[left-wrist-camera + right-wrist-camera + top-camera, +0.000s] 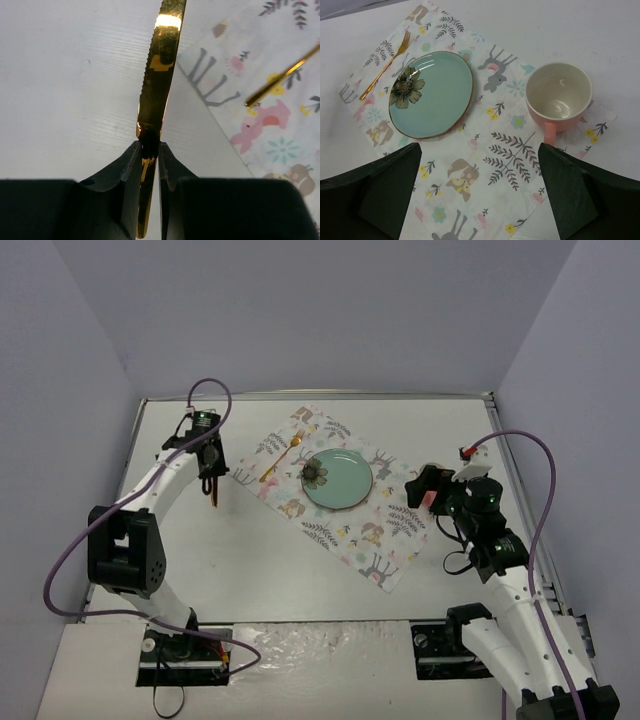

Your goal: Set the dinner table for one person

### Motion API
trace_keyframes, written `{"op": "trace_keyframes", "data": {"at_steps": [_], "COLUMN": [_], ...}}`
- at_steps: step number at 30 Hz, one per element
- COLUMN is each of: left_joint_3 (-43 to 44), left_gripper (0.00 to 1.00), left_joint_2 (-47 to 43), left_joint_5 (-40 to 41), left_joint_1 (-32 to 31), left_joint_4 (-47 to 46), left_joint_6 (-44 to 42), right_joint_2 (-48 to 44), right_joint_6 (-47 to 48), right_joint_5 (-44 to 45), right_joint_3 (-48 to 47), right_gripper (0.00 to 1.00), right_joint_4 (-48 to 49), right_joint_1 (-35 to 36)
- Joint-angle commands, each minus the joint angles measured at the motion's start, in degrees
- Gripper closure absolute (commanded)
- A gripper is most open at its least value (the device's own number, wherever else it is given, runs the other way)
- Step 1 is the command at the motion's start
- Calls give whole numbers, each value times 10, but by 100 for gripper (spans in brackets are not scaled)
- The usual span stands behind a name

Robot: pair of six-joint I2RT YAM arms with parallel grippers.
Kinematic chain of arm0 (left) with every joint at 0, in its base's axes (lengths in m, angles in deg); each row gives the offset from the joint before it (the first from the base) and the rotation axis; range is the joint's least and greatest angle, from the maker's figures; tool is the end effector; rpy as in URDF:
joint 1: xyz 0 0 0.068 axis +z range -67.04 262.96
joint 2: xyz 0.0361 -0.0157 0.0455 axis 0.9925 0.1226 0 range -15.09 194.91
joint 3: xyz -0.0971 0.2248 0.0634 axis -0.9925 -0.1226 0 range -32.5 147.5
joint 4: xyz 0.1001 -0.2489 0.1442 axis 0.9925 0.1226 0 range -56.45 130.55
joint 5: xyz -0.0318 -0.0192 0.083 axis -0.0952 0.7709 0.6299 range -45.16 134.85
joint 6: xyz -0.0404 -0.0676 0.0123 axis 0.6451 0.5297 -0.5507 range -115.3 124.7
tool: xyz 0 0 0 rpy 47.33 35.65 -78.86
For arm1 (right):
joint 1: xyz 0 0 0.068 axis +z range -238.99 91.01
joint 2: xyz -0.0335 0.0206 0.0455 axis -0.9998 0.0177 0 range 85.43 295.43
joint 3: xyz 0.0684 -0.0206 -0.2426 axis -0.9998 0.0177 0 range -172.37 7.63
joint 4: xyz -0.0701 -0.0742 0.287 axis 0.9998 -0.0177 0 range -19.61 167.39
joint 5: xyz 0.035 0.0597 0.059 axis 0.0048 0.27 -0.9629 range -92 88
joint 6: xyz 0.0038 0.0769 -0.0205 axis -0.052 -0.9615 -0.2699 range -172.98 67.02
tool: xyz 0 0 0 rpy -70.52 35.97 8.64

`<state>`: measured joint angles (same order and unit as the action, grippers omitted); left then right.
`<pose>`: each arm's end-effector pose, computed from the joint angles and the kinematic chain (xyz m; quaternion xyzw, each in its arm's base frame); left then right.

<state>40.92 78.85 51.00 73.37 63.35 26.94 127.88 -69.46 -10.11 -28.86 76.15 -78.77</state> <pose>0.4161 -0.0628 0.2012 -0.1216 0.9316 -0.0443 0.3398 0.2704 0.0585 0.2895 -0.0057 0.7497 0.2039 0.6296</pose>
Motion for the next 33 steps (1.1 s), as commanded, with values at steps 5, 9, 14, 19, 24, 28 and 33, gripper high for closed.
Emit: {"op": "trace_keyframes", "data": {"at_steps": [5,9,14,19,24,28,33], "left_joint_3": [121,187,266,326,346,358,377], "left_gripper": [100,100,100,100,100,100,100], "left_joint_2": [19,69,162,233,268,293,318], "left_joint_5": [25,38,34,26,31,23,24], "left_joint_1": [-202,-287,-371,-420,-444,-460,-476], "left_joint_4": [38,37,43,21,-12,-27,-30], "left_joint_6": [-7,4,12,28,50,56,55], "right_joint_2": [-36,-51,-83,-119,-161,-172,-180], "right_joint_6": [-16,-4,6,16,30,39,44], "right_joint_5": [15,41,68,82,109,123,131], "right_joint_3": [-87,-121,-142,-150,-153,-158,-160], "right_gripper": [0,0,0,0,0,0,0], "right_joint_4": [8,-20,-36,-42,-47,-60,-70], "right_joint_1": [4,5,4,4,4,4,4]}}
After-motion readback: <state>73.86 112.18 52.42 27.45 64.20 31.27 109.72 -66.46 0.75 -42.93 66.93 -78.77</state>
